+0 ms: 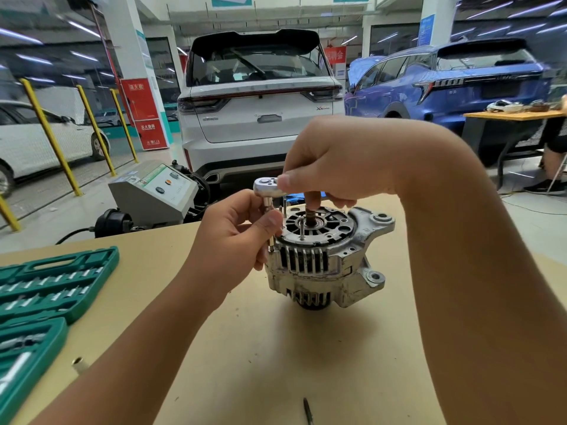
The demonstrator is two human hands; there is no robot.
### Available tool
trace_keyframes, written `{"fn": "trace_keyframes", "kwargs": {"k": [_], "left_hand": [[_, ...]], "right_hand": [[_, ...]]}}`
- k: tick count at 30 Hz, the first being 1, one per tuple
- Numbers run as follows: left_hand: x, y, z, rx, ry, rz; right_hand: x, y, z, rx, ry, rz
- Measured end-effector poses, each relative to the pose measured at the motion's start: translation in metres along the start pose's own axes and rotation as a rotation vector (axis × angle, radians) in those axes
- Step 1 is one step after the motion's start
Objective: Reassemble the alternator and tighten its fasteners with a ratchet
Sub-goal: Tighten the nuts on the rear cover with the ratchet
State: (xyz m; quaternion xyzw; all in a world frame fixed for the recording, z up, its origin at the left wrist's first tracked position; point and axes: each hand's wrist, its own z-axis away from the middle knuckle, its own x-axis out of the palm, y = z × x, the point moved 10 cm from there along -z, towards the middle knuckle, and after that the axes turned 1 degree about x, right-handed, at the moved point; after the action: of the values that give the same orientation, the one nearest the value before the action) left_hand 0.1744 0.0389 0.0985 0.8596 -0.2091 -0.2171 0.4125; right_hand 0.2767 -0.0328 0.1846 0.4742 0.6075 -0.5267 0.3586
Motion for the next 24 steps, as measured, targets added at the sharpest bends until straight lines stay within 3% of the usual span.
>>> {"fn": "trace_keyframes", "kwargs": {"k": [15, 24], "left_hand": [[0.000, -0.002, 0.003, 0.010, -0.010, 0.015], [-0.017, 0.016, 0.002, 0.113, 0.096, -0.025]], "right_hand": [[0.000, -0.006, 0.000, 0.034, 0.027, -0.037], [-0.017, -0.019, 0.003, -0.046, 0.140, -0.071]]}}
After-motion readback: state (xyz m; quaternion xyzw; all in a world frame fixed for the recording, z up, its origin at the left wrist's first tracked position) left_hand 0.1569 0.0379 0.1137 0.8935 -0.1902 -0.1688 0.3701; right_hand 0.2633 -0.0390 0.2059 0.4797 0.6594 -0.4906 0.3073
